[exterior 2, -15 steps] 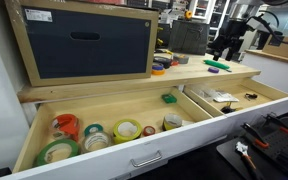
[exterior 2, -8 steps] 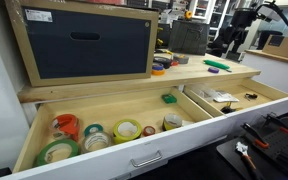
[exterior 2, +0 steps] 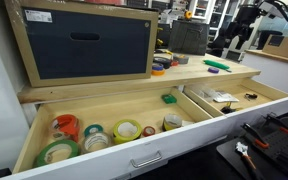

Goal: Pick up the yellow and black masking tape and put it in the left drawer

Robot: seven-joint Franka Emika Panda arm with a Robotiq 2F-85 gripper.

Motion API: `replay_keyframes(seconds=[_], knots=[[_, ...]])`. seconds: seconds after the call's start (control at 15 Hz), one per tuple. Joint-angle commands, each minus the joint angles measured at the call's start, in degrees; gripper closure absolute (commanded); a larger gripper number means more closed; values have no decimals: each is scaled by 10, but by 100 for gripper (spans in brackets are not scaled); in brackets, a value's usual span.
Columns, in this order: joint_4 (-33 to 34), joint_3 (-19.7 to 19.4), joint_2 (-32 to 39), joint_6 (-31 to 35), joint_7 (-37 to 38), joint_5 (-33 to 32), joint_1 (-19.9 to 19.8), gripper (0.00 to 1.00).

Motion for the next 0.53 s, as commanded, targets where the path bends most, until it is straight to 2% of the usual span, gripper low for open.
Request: replay_keyframes(seconds=[0.0, 0.2, 0.47], knots=[[1, 8, 0, -1, -2, 2, -6, 0], [-11, 12, 10, 5, 3, 5, -2, 0], [16, -4, 41, 4, -13, -29, -29, 0]])
